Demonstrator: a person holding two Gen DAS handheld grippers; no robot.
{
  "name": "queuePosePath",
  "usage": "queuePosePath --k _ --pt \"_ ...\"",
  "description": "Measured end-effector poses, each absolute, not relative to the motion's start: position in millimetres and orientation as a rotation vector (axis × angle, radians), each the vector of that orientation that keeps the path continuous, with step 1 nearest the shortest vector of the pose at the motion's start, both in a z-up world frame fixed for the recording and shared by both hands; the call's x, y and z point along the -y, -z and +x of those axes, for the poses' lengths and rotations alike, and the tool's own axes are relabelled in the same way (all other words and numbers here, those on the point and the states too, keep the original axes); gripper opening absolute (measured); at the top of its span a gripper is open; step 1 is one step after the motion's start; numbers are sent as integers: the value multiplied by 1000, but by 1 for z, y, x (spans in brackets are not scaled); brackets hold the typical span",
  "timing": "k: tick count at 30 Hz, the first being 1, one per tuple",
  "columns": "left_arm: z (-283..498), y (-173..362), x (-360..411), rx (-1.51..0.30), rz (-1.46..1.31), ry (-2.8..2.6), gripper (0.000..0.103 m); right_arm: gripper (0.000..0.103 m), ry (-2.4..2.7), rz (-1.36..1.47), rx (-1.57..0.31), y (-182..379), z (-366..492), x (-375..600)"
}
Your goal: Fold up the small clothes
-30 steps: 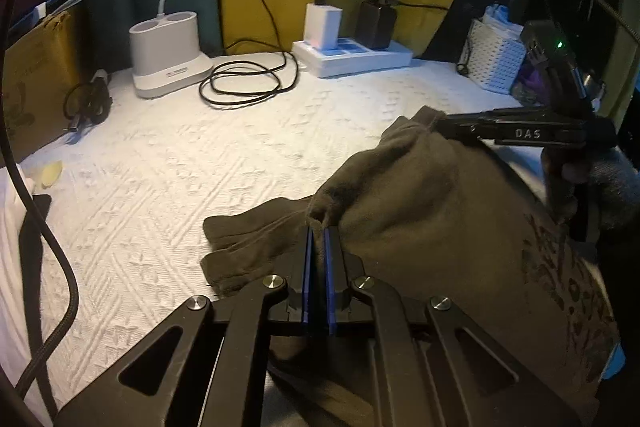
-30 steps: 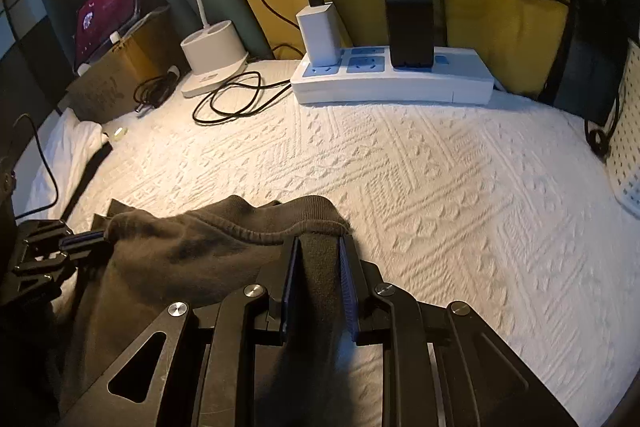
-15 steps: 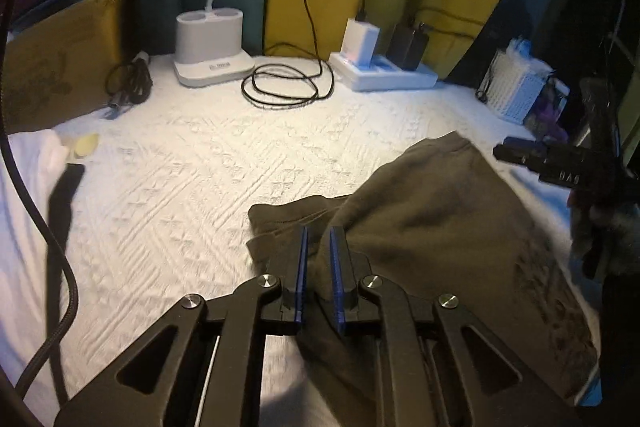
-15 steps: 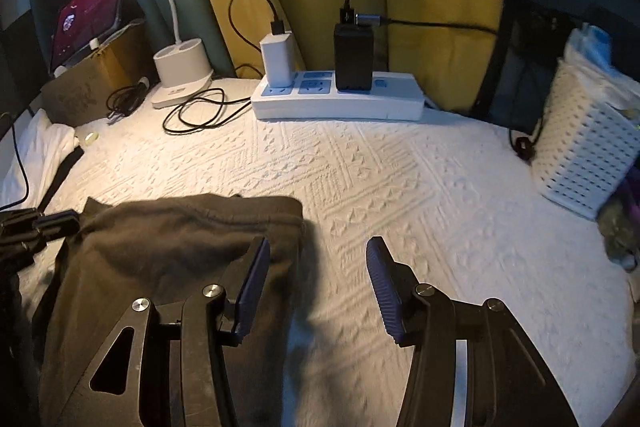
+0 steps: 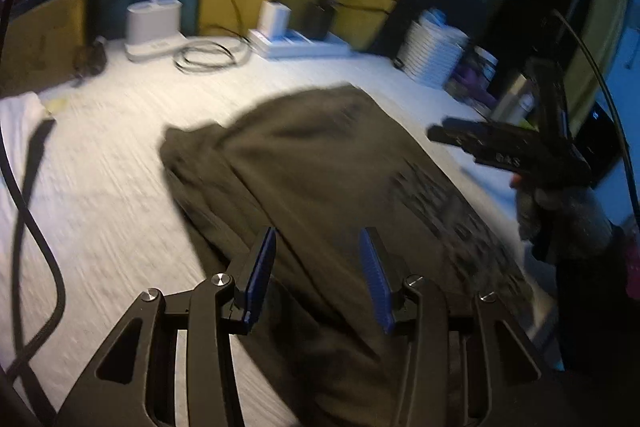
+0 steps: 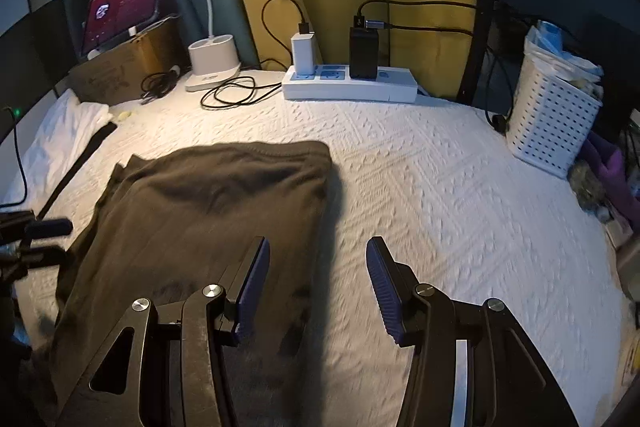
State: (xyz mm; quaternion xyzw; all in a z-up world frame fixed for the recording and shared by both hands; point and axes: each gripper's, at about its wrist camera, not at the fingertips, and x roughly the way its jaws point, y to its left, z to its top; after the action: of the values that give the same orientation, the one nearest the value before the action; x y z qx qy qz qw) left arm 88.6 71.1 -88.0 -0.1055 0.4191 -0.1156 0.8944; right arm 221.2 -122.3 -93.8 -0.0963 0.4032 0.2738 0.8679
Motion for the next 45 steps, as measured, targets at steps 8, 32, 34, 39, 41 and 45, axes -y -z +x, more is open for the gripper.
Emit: queuePosePath --k 8,32,34,39,41,45 --pt "50 103 -46 -959 -212 302 44 53 -562 -198 -849 96 174 145" --pt "-5 103 -19 -999 -127 389 8 52 -521 53 -916 128 65 216" --pt "-5 101 -16 -999 -120 382 8 52 -548 57 -919 128 55 213" --pt "-11 105 -18 -1014 -100 367 8 19 -569 3 -908 130 38 202" --pt "-13 108 -18 -1020 -91 360 8 17 -573 -6 -911 129 34 203" --pt "-16 109 -17 -1019 -79 352 8 17 -559 -39 -897 131 25 201"
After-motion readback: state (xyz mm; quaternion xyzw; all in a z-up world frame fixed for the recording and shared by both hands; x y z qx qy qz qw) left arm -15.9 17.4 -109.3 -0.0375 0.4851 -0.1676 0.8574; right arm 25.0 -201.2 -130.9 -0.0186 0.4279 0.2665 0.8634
